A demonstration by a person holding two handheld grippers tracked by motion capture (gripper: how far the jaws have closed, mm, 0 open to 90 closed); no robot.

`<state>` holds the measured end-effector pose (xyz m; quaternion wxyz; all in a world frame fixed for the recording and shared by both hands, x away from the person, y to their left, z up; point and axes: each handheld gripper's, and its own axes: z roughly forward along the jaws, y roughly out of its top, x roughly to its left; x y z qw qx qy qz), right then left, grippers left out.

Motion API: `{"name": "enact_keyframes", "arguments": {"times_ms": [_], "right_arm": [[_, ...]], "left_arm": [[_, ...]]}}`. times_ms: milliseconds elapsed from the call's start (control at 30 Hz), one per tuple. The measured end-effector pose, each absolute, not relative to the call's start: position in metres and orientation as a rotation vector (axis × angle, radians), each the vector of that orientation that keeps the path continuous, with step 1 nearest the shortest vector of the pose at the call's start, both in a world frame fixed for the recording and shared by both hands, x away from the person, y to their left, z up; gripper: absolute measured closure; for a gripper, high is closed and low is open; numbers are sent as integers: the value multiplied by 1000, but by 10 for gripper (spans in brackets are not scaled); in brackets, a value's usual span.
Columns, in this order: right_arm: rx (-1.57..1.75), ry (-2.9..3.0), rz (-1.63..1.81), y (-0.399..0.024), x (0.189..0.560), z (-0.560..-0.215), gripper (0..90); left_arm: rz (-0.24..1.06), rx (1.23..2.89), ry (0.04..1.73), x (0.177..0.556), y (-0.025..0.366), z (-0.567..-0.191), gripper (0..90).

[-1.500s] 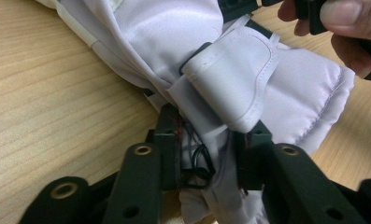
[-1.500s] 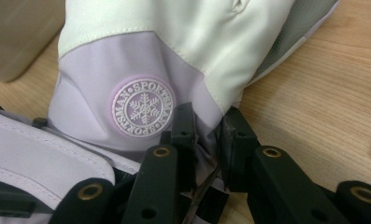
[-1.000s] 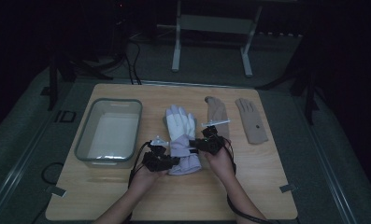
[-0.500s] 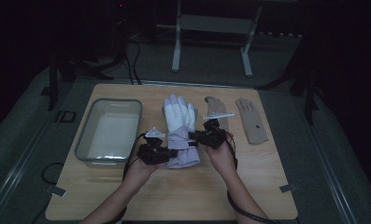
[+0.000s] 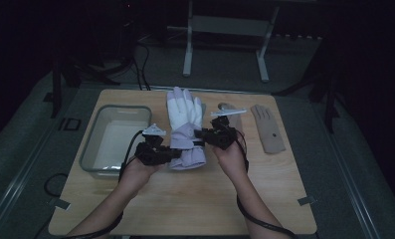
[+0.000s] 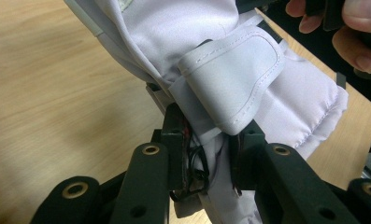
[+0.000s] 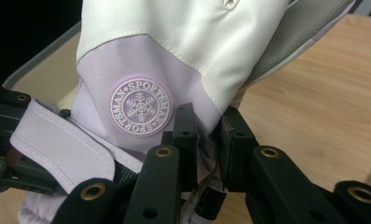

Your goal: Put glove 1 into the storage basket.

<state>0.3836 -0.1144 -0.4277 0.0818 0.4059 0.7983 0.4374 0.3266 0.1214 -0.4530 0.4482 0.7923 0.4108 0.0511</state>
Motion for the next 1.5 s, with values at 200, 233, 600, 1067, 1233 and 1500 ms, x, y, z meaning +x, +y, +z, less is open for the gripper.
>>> {"name": "enact_keyframes", "arguments": {"times_ms": [200,233,600,1067,1233,1500], "right_arm": [[1187,2399,1318,-96,388,-419,791],[1184,2398,1326,-93,388,-418,791],[1131,2434,1375,-44,395,-404,790],[1062,2517,1401,36,398,-407,790],[1036,2550,1402,64,398,-411,790],[1028,2581,1374,91,403,-425,790]], "left_arm": [[147,1965,1023,327,140,-443,728],[147,1965,1025,327,143,-441,728],[201,1971,1074,322,191,-422,728],[232,1972,1144,308,267,-421,727],[225,1966,1163,303,293,-425,727],[215,2002,1158,311,314,-437,727]]}}
